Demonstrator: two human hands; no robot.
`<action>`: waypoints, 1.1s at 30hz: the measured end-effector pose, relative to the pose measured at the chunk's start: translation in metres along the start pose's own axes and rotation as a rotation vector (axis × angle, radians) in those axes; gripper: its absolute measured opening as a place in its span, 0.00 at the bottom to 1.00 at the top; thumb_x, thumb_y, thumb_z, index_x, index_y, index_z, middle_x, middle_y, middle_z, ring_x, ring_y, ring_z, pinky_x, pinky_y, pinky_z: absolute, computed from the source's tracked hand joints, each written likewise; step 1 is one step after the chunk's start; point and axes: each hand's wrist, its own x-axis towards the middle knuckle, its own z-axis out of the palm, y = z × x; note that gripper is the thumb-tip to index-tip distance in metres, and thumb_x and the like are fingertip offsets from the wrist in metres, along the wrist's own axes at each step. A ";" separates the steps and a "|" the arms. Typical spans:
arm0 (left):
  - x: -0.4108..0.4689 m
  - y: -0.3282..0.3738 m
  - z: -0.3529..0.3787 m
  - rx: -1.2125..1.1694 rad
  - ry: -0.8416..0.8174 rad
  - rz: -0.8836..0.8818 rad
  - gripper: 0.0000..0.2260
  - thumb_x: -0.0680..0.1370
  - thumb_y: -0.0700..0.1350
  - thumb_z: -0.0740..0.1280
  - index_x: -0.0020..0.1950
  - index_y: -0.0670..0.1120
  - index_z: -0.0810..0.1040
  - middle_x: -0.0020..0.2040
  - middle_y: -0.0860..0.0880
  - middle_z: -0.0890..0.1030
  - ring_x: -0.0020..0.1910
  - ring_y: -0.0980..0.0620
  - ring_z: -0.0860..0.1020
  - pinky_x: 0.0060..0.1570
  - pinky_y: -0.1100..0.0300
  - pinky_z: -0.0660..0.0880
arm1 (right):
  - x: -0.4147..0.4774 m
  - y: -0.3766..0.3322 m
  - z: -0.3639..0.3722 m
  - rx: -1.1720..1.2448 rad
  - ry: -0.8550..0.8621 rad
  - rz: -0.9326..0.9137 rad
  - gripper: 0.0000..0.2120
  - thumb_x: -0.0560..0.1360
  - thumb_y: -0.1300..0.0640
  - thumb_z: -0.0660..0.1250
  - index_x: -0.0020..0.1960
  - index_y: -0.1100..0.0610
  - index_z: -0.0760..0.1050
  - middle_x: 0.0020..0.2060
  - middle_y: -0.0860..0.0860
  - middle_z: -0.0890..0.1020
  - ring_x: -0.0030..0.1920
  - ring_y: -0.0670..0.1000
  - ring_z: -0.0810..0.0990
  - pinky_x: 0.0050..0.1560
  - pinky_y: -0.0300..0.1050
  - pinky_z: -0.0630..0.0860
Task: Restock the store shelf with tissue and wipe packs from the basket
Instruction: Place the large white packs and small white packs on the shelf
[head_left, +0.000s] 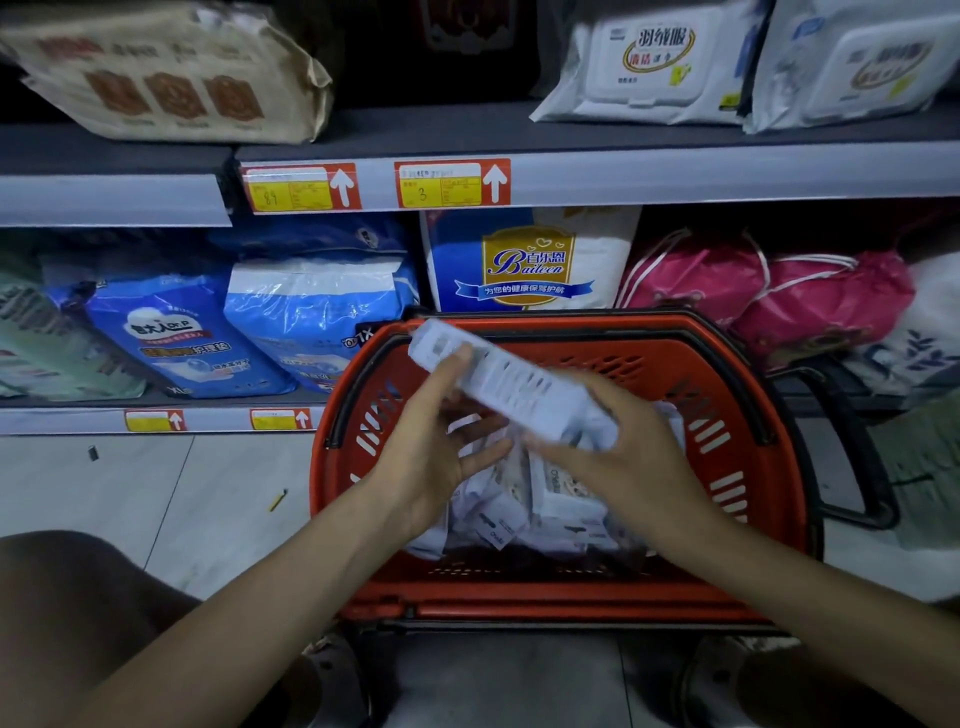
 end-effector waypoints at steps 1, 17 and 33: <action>0.001 0.002 -0.001 0.010 0.013 0.003 0.26 0.77 0.64 0.70 0.60 0.42 0.79 0.59 0.43 0.82 0.59 0.46 0.83 0.49 0.52 0.82 | 0.004 -0.004 -0.003 0.211 0.010 0.104 0.20 0.74 0.58 0.77 0.65 0.49 0.80 0.56 0.45 0.86 0.57 0.45 0.84 0.53 0.41 0.82; -0.007 0.014 0.005 -0.202 -0.166 0.003 0.12 0.79 0.45 0.70 0.63 0.45 0.78 0.62 0.43 0.81 0.62 0.44 0.82 0.56 0.48 0.81 | 0.007 -0.022 -0.014 0.833 -0.051 0.477 0.19 0.73 0.47 0.69 0.62 0.50 0.80 0.55 0.53 0.87 0.54 0.61 0.87 0.57 0.62 0.80; -0.019 0.038 0.001 -0.128 -0.004 0.195 0.18 0.77 0.49 0.71 0.65 0.45 0.79 0.56 0.43 0.86 0.55 0.47 0.86 0.49 0.56 0.84 | 0.015 -0.021 -0.027 -0.780 -0.015 -0.615 0.42 0.70 0.49 0.81 0.79 0.49 0.66 0.74 0.54 0.67 0.74 0.54 0.68 0.63 0.52 0.78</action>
